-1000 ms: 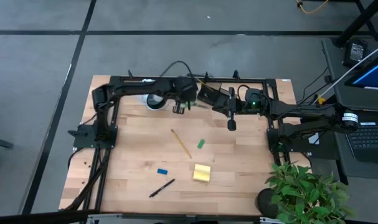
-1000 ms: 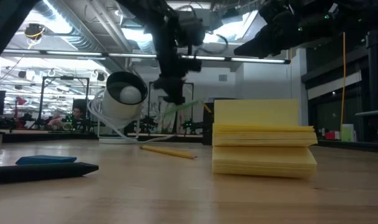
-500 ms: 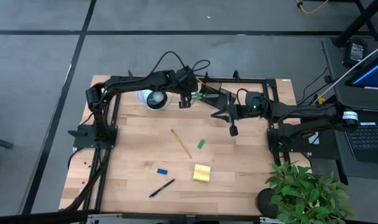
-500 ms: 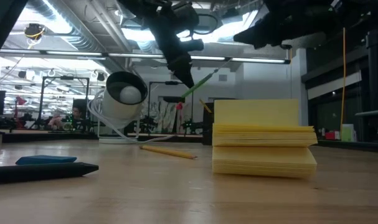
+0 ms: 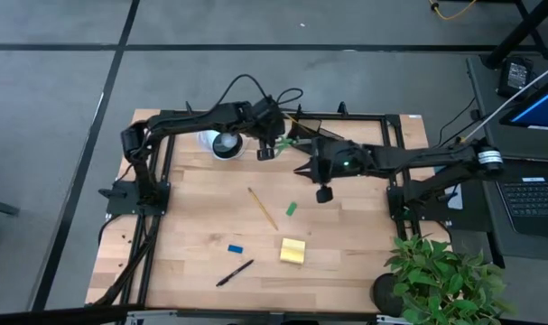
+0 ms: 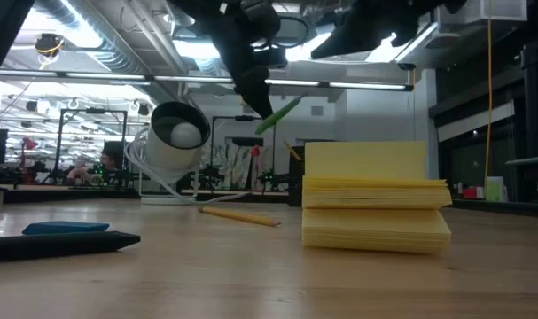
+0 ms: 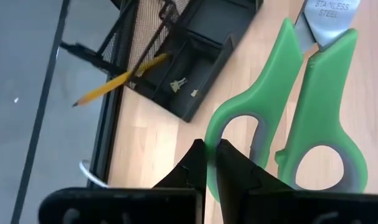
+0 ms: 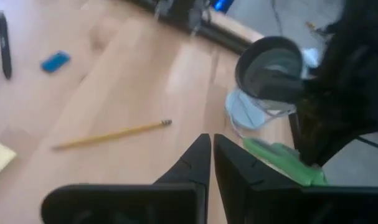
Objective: Pick and place office supplies into organizer
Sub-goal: Put the green scissors into the desk organizer
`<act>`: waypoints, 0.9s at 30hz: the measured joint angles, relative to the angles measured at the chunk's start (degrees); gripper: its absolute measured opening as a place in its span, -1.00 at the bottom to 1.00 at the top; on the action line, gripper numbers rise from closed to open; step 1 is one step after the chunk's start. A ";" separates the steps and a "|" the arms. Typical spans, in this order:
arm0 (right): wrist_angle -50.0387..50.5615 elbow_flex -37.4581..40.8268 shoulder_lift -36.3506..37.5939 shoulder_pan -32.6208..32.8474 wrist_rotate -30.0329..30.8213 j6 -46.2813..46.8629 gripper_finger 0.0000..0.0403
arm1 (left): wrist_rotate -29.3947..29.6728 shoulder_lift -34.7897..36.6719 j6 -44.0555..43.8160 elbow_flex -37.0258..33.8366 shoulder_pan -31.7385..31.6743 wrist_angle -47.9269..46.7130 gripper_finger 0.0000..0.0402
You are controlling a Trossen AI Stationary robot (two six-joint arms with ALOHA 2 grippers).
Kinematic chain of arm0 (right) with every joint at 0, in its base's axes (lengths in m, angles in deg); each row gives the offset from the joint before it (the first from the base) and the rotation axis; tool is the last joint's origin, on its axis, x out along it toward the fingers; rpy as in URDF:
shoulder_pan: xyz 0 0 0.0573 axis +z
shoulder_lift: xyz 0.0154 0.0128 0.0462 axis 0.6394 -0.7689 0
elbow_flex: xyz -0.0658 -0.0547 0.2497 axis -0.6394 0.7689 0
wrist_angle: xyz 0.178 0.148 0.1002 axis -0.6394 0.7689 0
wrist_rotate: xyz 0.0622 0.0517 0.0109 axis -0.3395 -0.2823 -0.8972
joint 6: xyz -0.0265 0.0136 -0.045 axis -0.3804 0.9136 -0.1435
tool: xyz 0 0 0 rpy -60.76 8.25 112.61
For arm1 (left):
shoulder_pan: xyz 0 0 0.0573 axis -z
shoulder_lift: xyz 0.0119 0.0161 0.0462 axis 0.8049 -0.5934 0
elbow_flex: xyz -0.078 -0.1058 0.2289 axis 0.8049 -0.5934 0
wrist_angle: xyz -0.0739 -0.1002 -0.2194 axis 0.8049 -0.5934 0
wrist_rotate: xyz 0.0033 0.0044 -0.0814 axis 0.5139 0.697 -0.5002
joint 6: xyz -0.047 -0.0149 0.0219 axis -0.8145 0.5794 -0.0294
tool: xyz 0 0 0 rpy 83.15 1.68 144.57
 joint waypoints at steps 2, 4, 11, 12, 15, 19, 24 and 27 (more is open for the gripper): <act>2.51 -2.79 -2.65 0.83 1.98 -3.60 -0.86 | 0.03 0.82 -0.11 0.00 0.43 -0.82 -0.96; 4.45 -5.21 -5.13 1.68 5.39 -7.25 -0.81 | 0.02 1.93 -0.11 0.00 1.03 -1.62 -0.96; 6.60 -12.96 -13.78 4.54 16.87 -18.21 -0.42 | -2.46 4.38 -1.21 0.07 2.30 -4.26 -0.96; 6.37 -14.01 -14.67 4.91 18.33 -19.54 -0.38 | -2.48 4.50 -1.39 0.07 2.36 -4.81 -0.96; 6.37 -15.97 -16.68 5.75 20.84 -23.88 -0.27 | -2.46 4.53 -1.64 0.07 2.56 -6.61 -0.96; 6.48 -17.35 -18.60 6.29 21.12 -27.31 -0.23 | -2.50 4.53 -1.60 0.07 2.98 -7.05 -0.96; 6.35 -17.46 -20.47 6.27 21.12 -29.58 -0.23 | -2.58 4.53 -1.62 0.07 3.82 -7.88 -0.96; 5.50 -17.46 -21.38 6.27 21.40 -30.66 -0.23 | -2.66 4.51 -1.62 0.07 4.23 -8.33 -0.96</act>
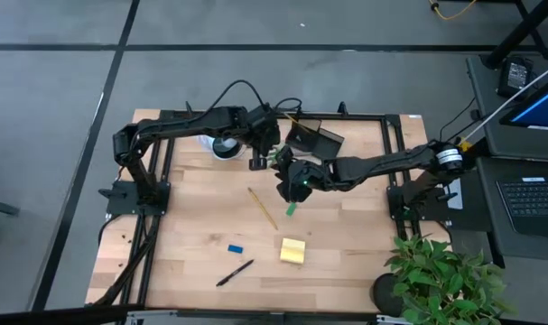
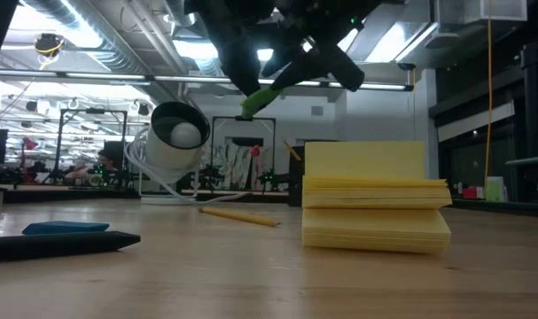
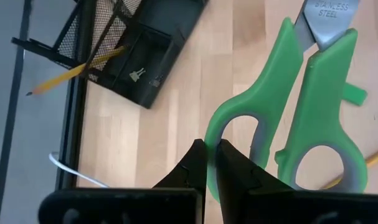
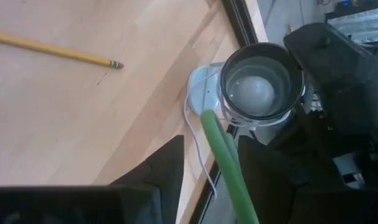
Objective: Pick and place office supplies into organizer
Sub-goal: Put the green scissors into the desk organizer
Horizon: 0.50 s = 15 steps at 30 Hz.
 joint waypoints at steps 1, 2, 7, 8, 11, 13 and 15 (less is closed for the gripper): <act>-0.66 0.00 -0.35 0.00 0.64 -0.92 -0.23 | 0.01 0.00 -0.06 0.00 0.22 -0.02 -0.96; -1.55 0.00 -0.81 0.00 1.80 -1.90 -0.23 | 0.01 0.00 -0.25 0.00 0.36 -0.03 -0.96; -4.31 0.00 -3.30 -0.02 5.18 -5.86 -0.23 | 0.03 0.00 -0.33 0.00 1.22 -0.10 -0.96; -4.22 0.00 -3.80 -0.02 5.29 -5.85 -0.23 | 0.03 0.00 -0.32 0.00 1.39 -0.10 -0.96; -4.83 0.00 -4.79 -0.02 6.91 -5.85 -0.23 | 0.01 -0.01 -0.32 0.00 1.45 -0.12 -0.96; -5.81 0.00 -5.11 -0.02 9.40 -5.98 -0.24 | 0.05 -0.02 -0.33 0.00 1.39 -0.13 -0.96; -6.65 0.00 -5.29 -0.03 11.27 -6.05 -0.28 | 0.07 -0.02 -0.29 0.00 1.39 -0.10 -0.96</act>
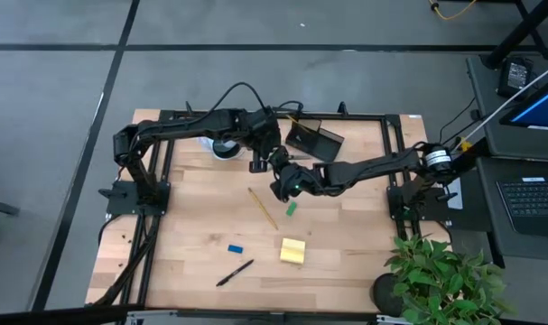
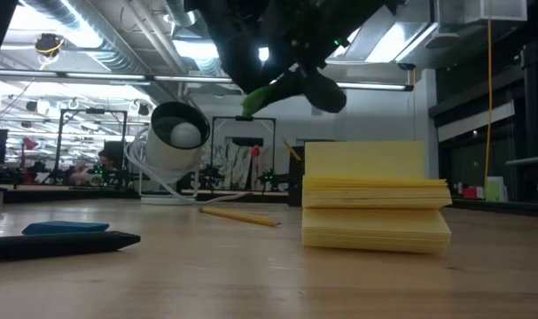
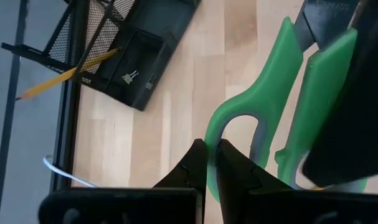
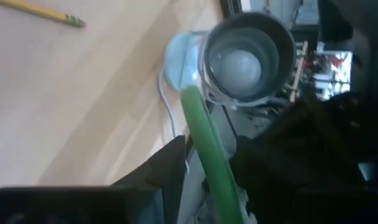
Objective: Pick and place office supplies into organizer
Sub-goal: Put the green scissors into the desk organizer
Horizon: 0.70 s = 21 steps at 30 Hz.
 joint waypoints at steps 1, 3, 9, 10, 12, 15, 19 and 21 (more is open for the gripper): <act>0.07 0.00 0.00 -0.01 0.43 0.01 -0.30 | 0.00 0.00 0.00 0.00 0.02 0.00 -0.96; 0.03 0.00 0.00 -0.03 0.59 0.01 -0.35 | -0.01 0.00 -0.04 0.00 0.02 0.00 -0.96; -0.34 0.00 0.00 0.00 0.63 -0.11 -0.60 | -0.08 0.00 0.00 0.00 0.02 -0.02 -0.96; -0.43 0.00 0.00 0.01 0.67 -0.19 -0.65 | -0.11 -0.02 0.07 0.00 0.02 -0.06 -0.96; -0.73 0.00 0.00 0.00 0.76 0.04 -0.75 | -0.13 -0.04 0.06 0.00 0.02 -0.28 -0.96; -0.74 0.00 0.00 0.01 1.17 0.27 -0.76 | -0.08 -0.07 0.40 0.00 0.02 -0.17 -0.94; -0.81 0.00 0.01 0.14 2.02 2.21 -0.76 | -0.04 -0.06 0.83 0.00 0.02 0.04 -0.82; -0.53 0.02 0.15 0.14 2.22 3.29 -0.76 | 0.09 -0.06 1.55 0.00 0.02 0.14 -0.75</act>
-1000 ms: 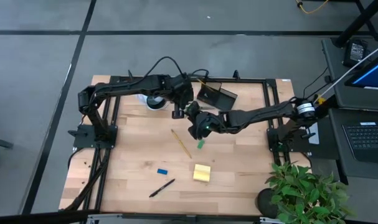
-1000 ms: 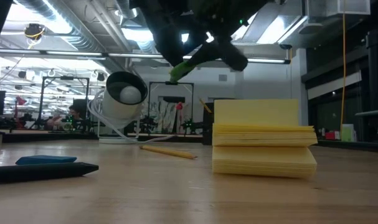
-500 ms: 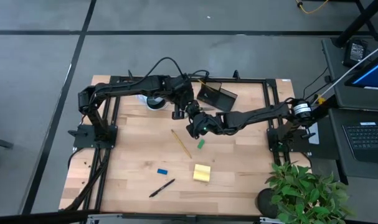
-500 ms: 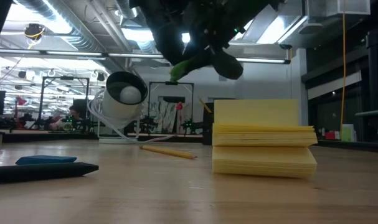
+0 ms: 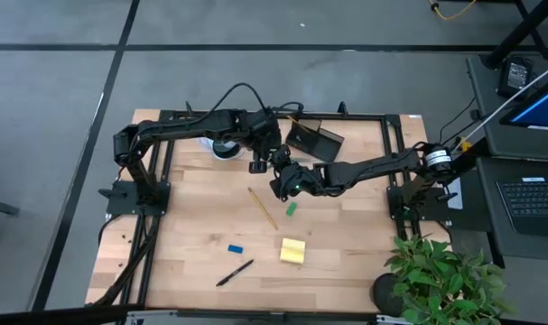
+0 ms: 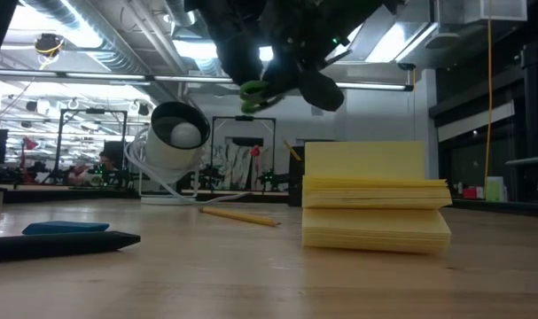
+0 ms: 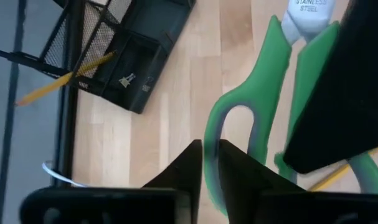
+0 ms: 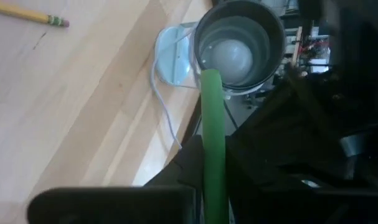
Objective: Pick and place office supplies into organizer
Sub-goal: Put the green scissors into the desk organizer
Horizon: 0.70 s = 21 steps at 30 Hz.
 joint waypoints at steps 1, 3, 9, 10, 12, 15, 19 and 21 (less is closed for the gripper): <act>-0.01 0.00 0.00 0.00 0.24 0.05 -0.76 | 0.14 0.02 0.27 0.00 -0.01 0.12 -0.72; -0.06 0.00 0.02 0.00 0.50 0.03 -0.76 | 0.41 0.02 0.33 0.00 -0.02 0.08 -0.65; -0.26 0.00 0.03 0.71 0.79 -0.05 -0.76 | 0.64 2.10 0.90 0.00 -0.07 -0.08 -0.52; -0.38 0.00 0.03 0.93 1.46 -0.07 -0.76 | 0.96 2.85 0.92 0.00 -0.07 -0.06 -0.51; -0.66 0.00 0.07 1.30 3.80 -0.29 -0.76 | 1.50 4.78 0.97 0.00 -0.07 -0.04 -0.48; -0.62 0.00 0.13 1.38 5.81 0.02 -0.76 | 1.67 8.39 0.93 0.00 -0.07 -0.16 -0.45; -1.42 0.03 1.13 1.31 5.68 2.92 -0.76 | 1.67 13.27 0.92 0.00 -0.07 -0.12 -0.45; -2.27 0.03 2.88 1.33 5.14 4.47 -0.76 | 1.64 15.44 0.89 0.00 -0.02 -0.11 -0.47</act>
